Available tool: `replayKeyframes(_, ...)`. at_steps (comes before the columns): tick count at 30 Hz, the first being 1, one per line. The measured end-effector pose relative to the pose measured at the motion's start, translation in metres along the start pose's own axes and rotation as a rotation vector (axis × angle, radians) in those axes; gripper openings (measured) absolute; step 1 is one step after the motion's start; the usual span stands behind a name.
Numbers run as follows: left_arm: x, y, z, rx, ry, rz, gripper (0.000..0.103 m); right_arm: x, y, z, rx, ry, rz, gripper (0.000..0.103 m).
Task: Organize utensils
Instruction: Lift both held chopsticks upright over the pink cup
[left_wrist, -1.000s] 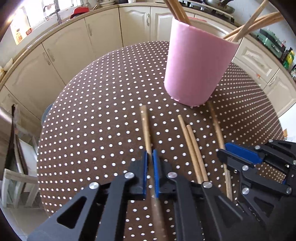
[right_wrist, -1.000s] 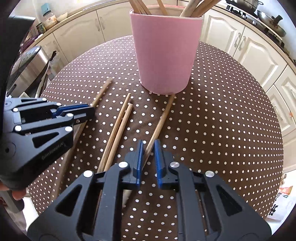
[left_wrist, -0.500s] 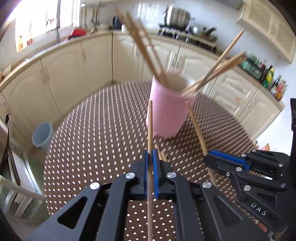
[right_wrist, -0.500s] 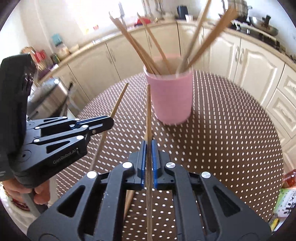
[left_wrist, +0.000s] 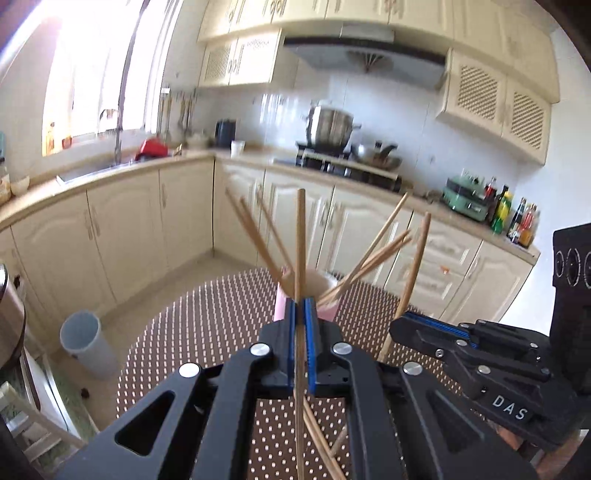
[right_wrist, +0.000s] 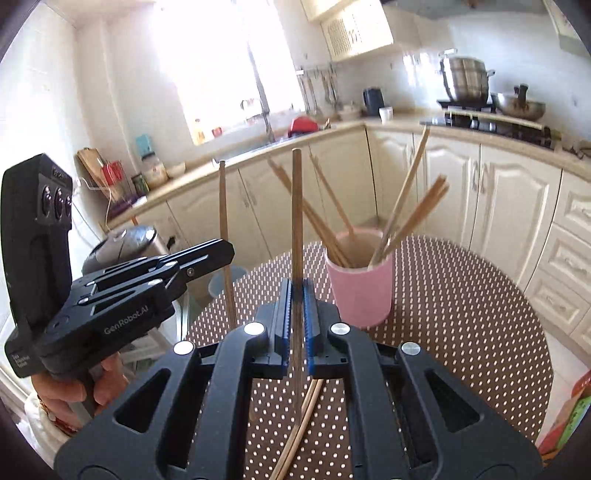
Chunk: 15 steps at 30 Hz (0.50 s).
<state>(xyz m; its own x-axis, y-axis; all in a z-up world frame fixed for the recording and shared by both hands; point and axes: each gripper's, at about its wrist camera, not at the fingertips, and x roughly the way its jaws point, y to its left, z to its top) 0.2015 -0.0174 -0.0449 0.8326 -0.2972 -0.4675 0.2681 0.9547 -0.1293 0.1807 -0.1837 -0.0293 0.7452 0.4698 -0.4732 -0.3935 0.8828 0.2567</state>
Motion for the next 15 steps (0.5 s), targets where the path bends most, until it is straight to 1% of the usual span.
replayKeyframes(5, -0.013, -0.011, 0.021, 0.02, -0.108, 0.001, 0.005, -0.013, 0.003, 0.017, -0.001, -0.077, -0.006, 0.006)
replayKeyframes(12, -0.01, -0.017, 0.052, 0.022, -0.198, 0.017, 0.006, -0.025, -0.002, 0.044, -0.004, -0.187, -0.044, 0.006)
replayKeyframes(15, -0.002, -0.015, 0.065, 0.001, -0.234, 0.021, 0.006, -0.025, -0.005, 0.055, -0.006, -0.227, -0.063, 0.006)
